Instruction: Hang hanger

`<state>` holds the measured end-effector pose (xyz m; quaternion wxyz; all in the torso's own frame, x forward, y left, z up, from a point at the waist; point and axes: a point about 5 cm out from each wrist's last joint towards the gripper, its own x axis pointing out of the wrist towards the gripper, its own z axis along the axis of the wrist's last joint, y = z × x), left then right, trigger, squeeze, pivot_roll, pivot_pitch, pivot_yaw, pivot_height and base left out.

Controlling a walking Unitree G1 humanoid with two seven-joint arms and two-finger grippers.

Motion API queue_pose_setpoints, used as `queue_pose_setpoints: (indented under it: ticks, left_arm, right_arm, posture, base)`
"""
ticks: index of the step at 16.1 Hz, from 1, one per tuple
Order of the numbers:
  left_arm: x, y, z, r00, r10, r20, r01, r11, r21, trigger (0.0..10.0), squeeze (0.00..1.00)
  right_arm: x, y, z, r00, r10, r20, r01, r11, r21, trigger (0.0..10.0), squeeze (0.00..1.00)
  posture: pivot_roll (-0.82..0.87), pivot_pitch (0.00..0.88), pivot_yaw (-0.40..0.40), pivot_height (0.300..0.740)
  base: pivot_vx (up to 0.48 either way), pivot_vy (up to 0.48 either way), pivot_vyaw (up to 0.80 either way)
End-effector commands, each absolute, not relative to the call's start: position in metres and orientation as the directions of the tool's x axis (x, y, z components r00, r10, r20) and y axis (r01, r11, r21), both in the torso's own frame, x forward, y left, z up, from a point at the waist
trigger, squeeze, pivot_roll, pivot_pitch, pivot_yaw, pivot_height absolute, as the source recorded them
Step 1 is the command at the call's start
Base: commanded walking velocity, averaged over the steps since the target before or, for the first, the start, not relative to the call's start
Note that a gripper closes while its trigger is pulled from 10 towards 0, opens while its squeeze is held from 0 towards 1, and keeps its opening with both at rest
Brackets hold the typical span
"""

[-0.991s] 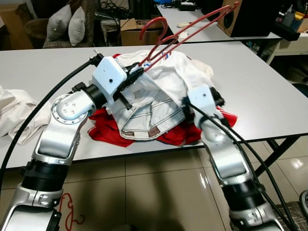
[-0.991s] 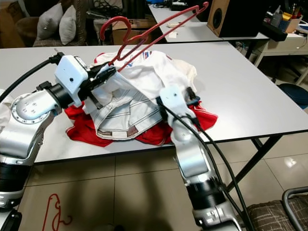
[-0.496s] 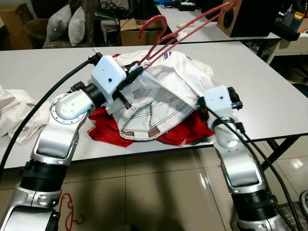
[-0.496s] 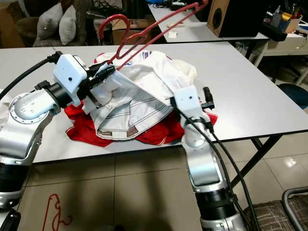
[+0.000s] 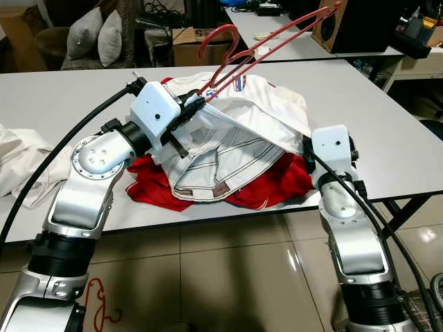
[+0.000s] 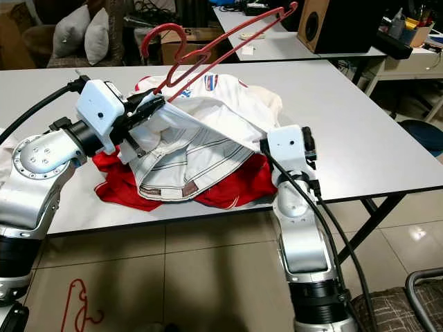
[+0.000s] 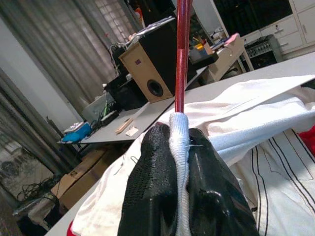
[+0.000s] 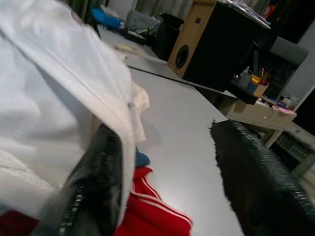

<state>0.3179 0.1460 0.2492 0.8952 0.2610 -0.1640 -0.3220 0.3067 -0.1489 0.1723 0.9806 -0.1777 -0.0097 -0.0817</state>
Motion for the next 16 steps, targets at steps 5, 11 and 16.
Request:
queue_pose_setpoints:
  ticks: [5,11,16]
  left_arm:
    - [0.315,0.148,0.253,0.739,-0.659,0.141,0.476,0.658,0.583,0.0,0.0]
    - [0.315,0.148,0.253,0.737,-0.66,0.144,0.477,0.66,0.581,0.0,0.0]
    - [0.315,0.149,0.253,0.737,-0.661,0.144,0.477,0.658,0.582,0.0,0.0]
  right_arm:
    - [0.303,-0.147,0.172,0.986,-0.15,0.075,0.166,0.938,-0.304,0.0,0.0]
    - [0.304,-0.144,0.172,0.99,-0.117,0.08,0.135,0.949,-0.283,0.0,0.0]
    - [0.307,-0.143,0.167,0.995,-0.094,0.042,0.1,0.976,-0.194,0.0,0.0]
  posture:
    - [0.0,0.006,0.014,0.74]
    - [0.01,0.0,0.011,0.74]
    - [0.01,0.0,0.011,0.74]
  base:
    - [0.0,0.0,0.0]
    - [0.0,0.0,0.0]
    - [0.0,0.0,0.0]
